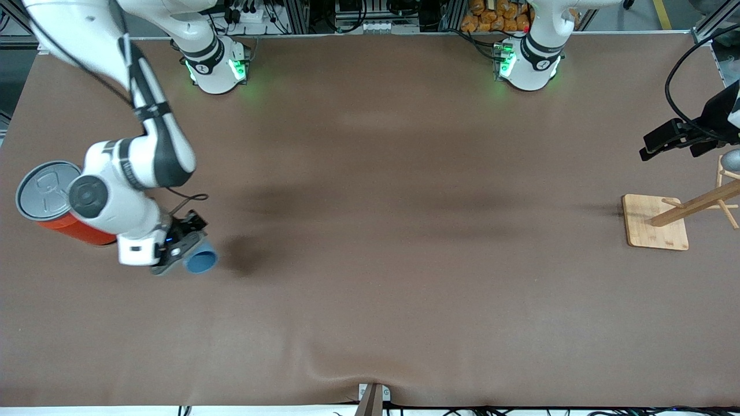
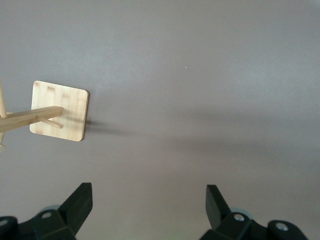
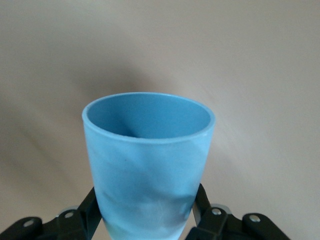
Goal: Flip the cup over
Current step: 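Lift the blue cup and carry it to the table middle, then lower the cup and open the right gripper to release it, then retract the right gripper while the left gripper grasps the cup, then lift the cup with the left gripper and turn it upright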
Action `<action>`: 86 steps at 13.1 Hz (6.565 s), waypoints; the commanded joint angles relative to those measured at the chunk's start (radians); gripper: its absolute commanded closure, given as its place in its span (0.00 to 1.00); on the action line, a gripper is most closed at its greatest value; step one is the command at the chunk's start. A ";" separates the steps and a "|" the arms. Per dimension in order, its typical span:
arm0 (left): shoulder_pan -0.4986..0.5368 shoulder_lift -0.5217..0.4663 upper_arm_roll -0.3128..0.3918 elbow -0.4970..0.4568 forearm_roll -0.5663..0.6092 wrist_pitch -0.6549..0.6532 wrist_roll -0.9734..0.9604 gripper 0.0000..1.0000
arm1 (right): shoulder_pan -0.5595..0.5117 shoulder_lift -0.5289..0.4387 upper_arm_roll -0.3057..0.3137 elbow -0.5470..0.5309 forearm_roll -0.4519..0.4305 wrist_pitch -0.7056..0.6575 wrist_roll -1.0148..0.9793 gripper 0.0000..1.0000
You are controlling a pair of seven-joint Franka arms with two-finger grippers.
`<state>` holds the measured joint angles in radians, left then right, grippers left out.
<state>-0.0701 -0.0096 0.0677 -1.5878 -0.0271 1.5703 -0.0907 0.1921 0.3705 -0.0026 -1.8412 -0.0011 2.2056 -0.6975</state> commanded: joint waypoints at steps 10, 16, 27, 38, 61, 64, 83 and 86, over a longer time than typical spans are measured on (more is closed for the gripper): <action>0.010 0.003 -0.005 0.000 -0.014 -0.042 0.000 0.00 | 0.481 0.123 -0.014 0.079 -0.230 0.273 -0.054 0.52; 0.010 0.011 -0.005 0.000 -0.014 -0.050 0.003 0.00 | 0.576 0.297 -0.024 0.184 -0.307 0.370 -0.040 0.52; 0.010 0.025 -0.002 0.003 -0.014 -0.053 0.062 0.00 | 0.596 0.332 -0.022 0.198 -0.379 0.375 0.064 0.00; 0.050 0.198 0.000 -0.009 -0.407 -0.052 0.060 0.00 | 0.578 0.076 -0.025 0.278 -0.367 -0.217 0.413 0.00; -0.201 0.589 -0.160 -0.255 -1.424 0.542 0.506 0.00 | 0.013 -0.200 -0.024 0.329 -0.220 -0.664 0.441 0.00; -0.234 0.657 -0.160 -0.201 -1.488 0.548 0.506 0.00 | -0.014 -0.208 -0.022 0.316 -0.252 -0.693 0.426 0.00; -0.367 0.845 -0.158 -0.045 -1.693 0.640 0.652 0.01 | -0.175 -0.355 -0.014 0.156 0.023 -0.593 0.822 0.00; -0.364 0.855 -0.158 -0.032 -1.699 0.642 0.694 0.83 | -0.111 -0.361 -0.014 0.214 0.006 -0.666 0.872 0.00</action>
<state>-0.4271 0.8254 -0.0930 -1.6483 -1.6924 2.1968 0.5622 0.0504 0.0180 -0.0173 -1.6565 0.0036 1.5686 0.1478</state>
